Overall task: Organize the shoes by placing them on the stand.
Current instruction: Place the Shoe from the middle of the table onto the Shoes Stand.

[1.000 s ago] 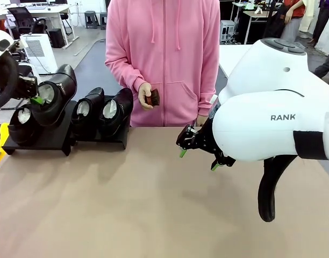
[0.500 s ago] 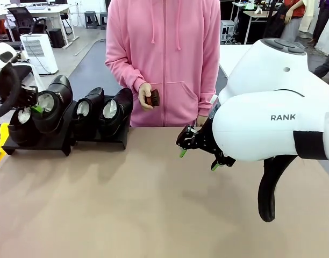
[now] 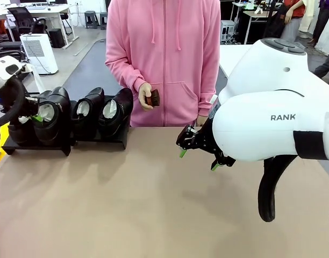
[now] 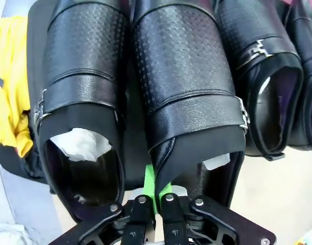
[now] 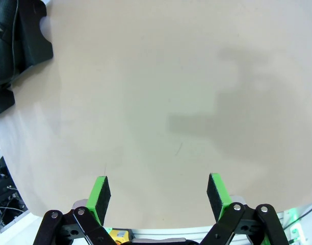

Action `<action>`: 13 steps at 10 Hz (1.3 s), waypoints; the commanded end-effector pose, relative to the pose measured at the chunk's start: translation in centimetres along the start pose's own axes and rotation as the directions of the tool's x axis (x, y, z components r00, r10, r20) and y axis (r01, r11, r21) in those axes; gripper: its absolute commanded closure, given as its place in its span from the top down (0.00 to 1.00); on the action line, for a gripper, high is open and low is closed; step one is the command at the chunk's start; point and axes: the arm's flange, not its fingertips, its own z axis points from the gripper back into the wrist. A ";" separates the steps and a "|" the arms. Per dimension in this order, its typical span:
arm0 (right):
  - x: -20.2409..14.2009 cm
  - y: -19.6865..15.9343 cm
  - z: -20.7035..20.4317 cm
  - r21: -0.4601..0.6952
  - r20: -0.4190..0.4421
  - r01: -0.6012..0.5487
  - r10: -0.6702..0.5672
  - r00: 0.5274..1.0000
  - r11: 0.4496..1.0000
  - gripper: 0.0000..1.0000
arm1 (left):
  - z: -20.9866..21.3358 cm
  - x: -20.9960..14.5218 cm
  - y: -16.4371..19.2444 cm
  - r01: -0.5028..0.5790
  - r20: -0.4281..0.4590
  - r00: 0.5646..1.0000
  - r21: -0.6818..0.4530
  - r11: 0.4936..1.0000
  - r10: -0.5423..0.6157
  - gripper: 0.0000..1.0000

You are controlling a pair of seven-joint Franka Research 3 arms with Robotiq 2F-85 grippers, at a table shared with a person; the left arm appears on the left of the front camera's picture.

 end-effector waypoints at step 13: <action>0.3 0.1 0.1 0.009 -0.012 -0.009 0.010 1.000 1.000 1.00 | 4.4 -1.4 -1.9 -0.019 0.093 0.996 0.045 0.999 0.015 0.59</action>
